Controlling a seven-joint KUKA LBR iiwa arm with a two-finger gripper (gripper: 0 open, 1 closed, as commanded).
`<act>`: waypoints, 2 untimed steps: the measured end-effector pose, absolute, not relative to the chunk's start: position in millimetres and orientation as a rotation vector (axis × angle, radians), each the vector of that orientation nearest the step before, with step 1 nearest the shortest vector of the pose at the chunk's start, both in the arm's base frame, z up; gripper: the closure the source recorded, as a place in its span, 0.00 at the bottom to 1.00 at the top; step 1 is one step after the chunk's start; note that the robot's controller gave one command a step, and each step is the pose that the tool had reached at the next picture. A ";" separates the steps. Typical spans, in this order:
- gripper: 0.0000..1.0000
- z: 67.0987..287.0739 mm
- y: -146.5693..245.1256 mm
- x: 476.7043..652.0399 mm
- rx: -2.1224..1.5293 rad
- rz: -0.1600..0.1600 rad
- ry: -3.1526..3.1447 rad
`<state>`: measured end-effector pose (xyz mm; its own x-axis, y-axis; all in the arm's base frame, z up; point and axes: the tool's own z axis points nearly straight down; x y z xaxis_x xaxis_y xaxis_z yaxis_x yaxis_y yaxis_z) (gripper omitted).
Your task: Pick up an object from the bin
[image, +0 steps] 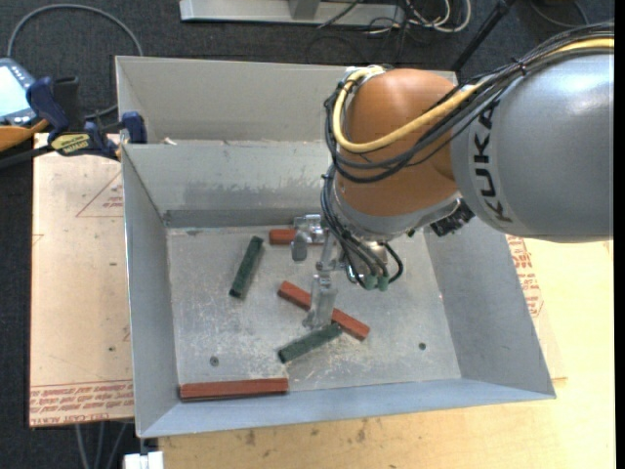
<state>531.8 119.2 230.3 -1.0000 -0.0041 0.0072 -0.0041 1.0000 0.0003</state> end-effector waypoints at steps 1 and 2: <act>0.00 66.9 59.2 507.1 0.507 -0.001 -3.095; 0.00 100.3 73.4 500.9 0.804 -0.003 -3.040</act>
Offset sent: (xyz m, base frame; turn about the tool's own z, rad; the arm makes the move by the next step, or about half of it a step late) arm -0.0232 -0.0594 -0.1603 -0.3230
